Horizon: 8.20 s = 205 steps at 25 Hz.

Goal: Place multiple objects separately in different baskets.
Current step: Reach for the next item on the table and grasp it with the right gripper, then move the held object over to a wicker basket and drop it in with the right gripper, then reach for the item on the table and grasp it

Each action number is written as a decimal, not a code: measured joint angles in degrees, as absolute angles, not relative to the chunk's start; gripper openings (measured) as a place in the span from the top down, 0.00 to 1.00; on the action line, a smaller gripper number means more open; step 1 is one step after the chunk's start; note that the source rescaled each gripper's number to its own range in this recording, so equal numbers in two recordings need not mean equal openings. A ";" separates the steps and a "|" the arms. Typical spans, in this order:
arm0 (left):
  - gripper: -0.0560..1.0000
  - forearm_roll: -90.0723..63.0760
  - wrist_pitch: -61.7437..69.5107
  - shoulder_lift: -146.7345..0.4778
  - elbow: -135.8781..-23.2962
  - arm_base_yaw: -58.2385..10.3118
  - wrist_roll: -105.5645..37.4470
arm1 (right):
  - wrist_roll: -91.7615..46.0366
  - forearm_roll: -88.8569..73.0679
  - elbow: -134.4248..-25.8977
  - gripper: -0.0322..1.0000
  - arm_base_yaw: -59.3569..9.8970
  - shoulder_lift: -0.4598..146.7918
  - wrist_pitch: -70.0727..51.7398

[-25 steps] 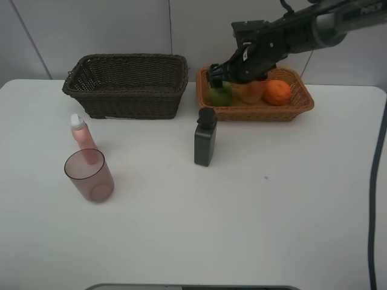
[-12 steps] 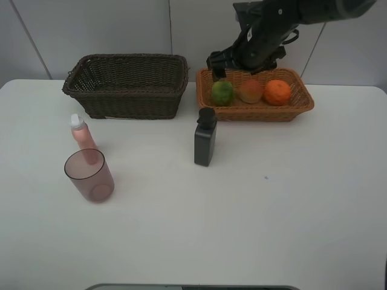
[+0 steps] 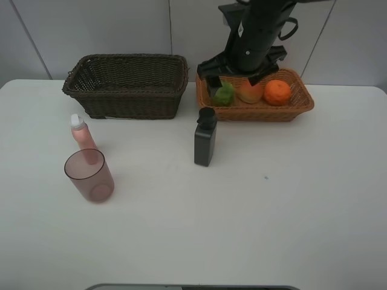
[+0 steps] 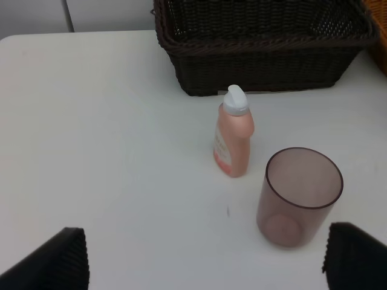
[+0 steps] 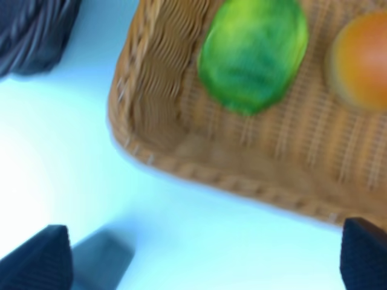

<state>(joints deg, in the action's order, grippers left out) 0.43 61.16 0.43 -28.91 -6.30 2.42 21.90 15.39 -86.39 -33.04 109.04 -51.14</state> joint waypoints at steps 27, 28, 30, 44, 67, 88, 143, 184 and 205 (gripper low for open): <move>0.01 0.43 61.16 0.43 -28.91 -6.30 2.42 | 45.63 8.31 -86.39 0.12 -37.66 109.35 -55.24; 0.01 0.43 61.16 0.43 -28.91 -6.30 2.42 | 45.63 8.23 -86.39 0.12 -37.78 109.91 -55.24; 0.01 0.43 61.16 0.43 -28.91 -6.30 2.42 | 45.67 8.18 -86.39 0.12 -37.90 111.15 -55.17; 0.01 0.43 61.16 0.43 -28.91 -6.30 2.42 | 45.61 9.28 -86.43 0.12 -38.17 118.26 -53.77; 0.01 0.43 61.16 0.43 -28.91 -6.30 2.42 | 45.61 9.34 -86.43 0.95 -38.21 118.78 -53.34; 0.01 0.43 61.16 0.43 -28.91 -6.30 2.42 | 22.73 8.47 -112.06 0.95 -40.96 118.00 -67.15; 0.01 0.43 61.16 0.43 -28.91 -6.30 2.42 | 17.04 12.96 -129.70 0.57 -37.49 143.31 -38.72; 0.01 0.43 61.16 0.43 -28.91 -6.30 2.42 | 11.52 9.81 -95.43 0.10 -20.57 104.06 -66.03; 0.01 0.43 61.16 0.43 -28.91 -6.30 2.42 | 12.59 10.10 -47.30 0.10 1.90 34.42 -59.73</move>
<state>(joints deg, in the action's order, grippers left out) 0.43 61.16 0.43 -28.91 -6.30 2.42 12.59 10.10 -47.30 1.90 34.42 -59.73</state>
